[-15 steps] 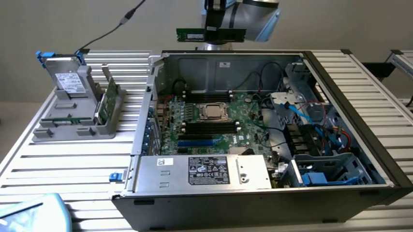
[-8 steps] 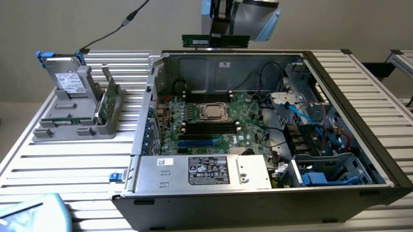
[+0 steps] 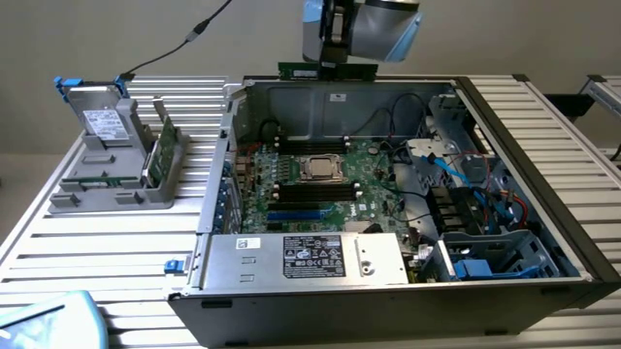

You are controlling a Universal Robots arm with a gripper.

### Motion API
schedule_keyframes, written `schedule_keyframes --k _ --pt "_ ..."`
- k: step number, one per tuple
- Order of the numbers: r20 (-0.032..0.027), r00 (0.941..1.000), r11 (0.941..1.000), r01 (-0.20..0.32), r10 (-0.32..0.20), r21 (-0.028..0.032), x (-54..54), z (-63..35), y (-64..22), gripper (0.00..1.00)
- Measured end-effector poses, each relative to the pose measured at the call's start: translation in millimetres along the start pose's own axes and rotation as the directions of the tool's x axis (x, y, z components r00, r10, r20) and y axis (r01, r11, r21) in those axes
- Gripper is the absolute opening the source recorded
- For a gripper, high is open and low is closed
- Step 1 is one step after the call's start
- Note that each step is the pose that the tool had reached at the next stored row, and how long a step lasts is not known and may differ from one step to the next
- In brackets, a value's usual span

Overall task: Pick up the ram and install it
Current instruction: 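Pick up the ram and move it above insertion slot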

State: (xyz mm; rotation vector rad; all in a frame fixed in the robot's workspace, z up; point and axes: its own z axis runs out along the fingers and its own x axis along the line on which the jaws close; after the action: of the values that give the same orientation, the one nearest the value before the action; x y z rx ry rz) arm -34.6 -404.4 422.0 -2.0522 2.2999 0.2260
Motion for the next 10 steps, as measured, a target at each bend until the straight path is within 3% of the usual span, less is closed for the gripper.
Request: schedule_keyframes --k 10 --pt "0.0007 0.9999 0.9999 -0.011 0.011 0.0014 2.2 10.6 -2.5 0.15"
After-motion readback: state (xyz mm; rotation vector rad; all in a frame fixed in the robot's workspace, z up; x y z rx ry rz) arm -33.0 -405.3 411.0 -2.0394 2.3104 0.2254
